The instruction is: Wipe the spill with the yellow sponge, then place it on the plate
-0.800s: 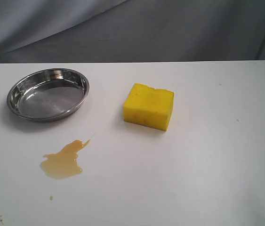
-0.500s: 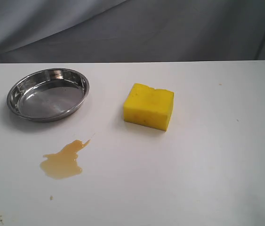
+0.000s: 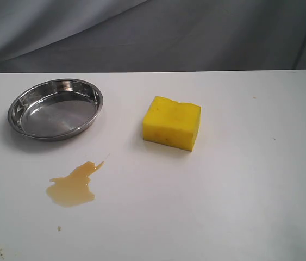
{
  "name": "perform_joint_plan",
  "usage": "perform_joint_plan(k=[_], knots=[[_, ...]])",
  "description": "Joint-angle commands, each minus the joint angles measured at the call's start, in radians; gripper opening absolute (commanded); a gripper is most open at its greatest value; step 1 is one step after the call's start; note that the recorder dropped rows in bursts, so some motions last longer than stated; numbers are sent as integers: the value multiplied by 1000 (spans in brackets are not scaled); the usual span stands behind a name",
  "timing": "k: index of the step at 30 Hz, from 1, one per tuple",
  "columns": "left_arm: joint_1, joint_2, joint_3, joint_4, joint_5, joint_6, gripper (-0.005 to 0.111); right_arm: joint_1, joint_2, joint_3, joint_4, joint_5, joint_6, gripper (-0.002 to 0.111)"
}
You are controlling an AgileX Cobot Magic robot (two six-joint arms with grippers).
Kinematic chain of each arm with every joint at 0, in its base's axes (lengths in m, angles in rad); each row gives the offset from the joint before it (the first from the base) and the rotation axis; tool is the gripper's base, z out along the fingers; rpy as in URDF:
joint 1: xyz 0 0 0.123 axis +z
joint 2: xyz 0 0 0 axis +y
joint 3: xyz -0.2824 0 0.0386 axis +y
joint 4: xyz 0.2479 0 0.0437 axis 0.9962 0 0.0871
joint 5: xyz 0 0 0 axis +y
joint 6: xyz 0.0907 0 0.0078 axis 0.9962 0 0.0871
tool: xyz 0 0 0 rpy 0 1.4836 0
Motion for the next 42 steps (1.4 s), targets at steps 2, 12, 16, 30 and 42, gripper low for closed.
perform_joint_plan(k=[2,12,16,30,42], knots=[[-5,-4,4,0,-14,-1,0,2,-6,3,3,-2,-4,0],[-5,-4,4,153,-19,17,0,2,-6,3,3,-2,-4,0],[-5,-4,4,153,-19,17,0,2,-6,3,3,-2,-4,0],[-5,-4,4,-308,-226,-51,0,2,-6,3,3,-2,-4,0],[-5,-4,4,-308,-362,-51,0,2,-6,3,3,-2,-4,0]])
